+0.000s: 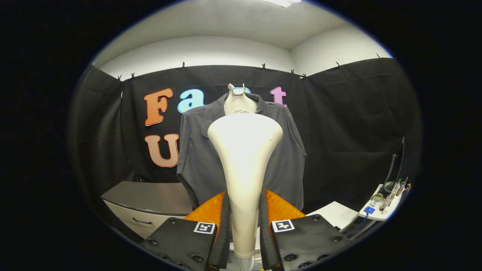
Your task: Iron the clothes twice with a garment steamer, once on the left side and once on the right side.
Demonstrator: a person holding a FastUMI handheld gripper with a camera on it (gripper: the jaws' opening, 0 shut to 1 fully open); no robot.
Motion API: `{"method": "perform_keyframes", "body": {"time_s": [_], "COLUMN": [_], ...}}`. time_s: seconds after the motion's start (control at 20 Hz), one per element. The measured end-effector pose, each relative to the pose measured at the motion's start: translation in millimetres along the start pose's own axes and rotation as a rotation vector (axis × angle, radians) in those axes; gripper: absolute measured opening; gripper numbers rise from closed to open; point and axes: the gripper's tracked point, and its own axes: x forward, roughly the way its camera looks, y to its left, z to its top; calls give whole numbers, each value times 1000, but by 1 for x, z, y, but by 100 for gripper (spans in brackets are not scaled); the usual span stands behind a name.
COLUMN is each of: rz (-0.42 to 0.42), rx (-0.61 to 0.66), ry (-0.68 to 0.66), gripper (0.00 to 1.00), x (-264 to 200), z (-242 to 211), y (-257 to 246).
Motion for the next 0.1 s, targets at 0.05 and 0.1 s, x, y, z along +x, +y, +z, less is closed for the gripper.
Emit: {"method": "perform_keyframes", "body": {"time_s": [0.05,0.1], "rz": [-2,-2], "rx": [-3,-5], "ry": [-1,-2], "gripper": [41,41], "x": [0,-1], "z": [0,1], "y": [0,1]}}
